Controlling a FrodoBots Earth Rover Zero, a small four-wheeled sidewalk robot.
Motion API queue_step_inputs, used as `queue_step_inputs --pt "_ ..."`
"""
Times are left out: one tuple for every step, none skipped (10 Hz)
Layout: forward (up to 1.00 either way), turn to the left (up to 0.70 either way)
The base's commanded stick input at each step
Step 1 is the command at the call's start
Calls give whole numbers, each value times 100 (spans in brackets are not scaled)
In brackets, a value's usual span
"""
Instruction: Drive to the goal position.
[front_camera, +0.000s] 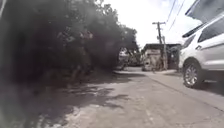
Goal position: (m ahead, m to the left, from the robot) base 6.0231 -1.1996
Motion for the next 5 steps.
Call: queue_step_inputs --pt "50 -50" --pt "50 -50" --pt "50 -50" --pt "50 -50" --pt "50 -50"
